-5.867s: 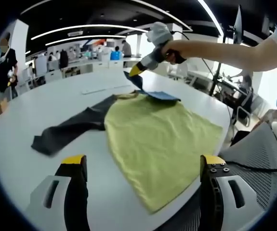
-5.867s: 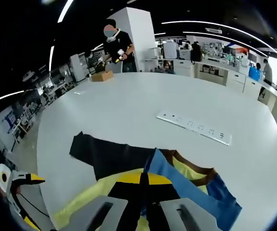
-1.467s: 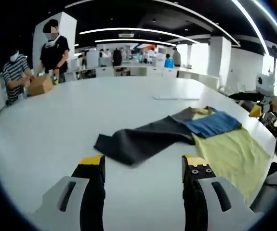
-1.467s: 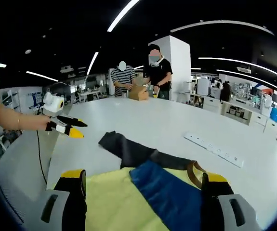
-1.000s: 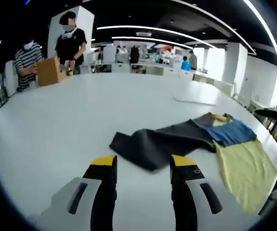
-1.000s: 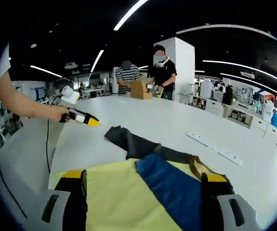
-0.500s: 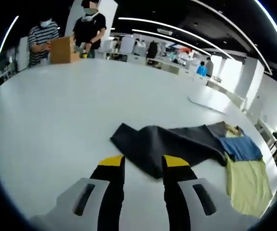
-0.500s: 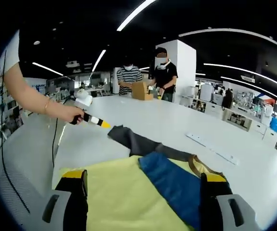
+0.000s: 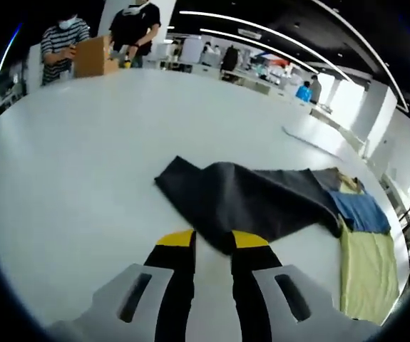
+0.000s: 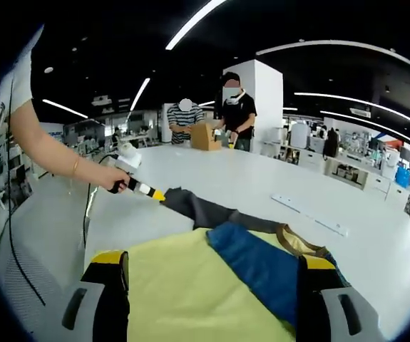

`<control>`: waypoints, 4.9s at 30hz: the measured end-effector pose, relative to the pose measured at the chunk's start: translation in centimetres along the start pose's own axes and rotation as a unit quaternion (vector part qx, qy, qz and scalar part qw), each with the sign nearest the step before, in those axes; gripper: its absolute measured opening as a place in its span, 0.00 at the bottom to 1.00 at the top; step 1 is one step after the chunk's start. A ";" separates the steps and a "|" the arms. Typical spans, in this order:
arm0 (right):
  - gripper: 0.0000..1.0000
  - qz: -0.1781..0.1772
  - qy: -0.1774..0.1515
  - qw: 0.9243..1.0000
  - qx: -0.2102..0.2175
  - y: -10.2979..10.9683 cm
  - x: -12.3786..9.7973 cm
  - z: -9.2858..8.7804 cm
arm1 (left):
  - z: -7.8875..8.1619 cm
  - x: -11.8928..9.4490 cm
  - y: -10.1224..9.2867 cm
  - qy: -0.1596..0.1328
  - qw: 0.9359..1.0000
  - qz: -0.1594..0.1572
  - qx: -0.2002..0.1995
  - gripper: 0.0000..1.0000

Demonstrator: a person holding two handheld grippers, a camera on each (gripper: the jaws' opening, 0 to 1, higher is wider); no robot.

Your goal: Fold the garment on the visible template until the final outline fits inside the template.

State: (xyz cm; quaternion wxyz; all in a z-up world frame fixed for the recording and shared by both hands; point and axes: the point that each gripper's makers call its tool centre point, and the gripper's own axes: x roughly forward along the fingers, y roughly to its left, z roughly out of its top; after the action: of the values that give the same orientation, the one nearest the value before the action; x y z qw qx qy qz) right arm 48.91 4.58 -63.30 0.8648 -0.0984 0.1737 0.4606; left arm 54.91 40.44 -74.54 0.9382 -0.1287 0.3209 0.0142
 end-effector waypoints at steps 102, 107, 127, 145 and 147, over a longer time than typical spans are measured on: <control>0.99 -0.057 0.014 0.997 0.044 0.9 -5.5 -3.2 | 9.5 -0.8 -14.1 -0.071 0.986 -0.124 0.089 0.00; 0.99 -0.059 0.013 0.997 0.047 1.0 -5.5 -3.3 | 9.7 -0.7 -16.1 -0.072 0.982 -0.145 0.096 0.00; 0.99 -0.063 0.020 0.997 0.046 1.1 -6.2 -3.8 | 9.8 -0.4 -22.0 -0.071 0.970 -0.201 0.120 0.00; 0.99 -0.075 0.021 0.996 0.049 0.7 -7.1 -4.3 | 9.7 -0.1 -27.5 -0.067 0.960 -0.243 0.121 0.00; 0.99 -0.076 0.020 0.996 0.050 0.6 -7.2 -4.3 | 9.7 0.0 -27.9 -0.068 0.960 -0.245 0.116 0.00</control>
State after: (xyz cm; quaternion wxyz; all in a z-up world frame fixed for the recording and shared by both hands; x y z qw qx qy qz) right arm 43.78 -1.96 -64.42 0.8974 -0.0770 0.2063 0.3824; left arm 63.74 15.91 -60.64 0.9411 -0.0920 0.2143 -0.2447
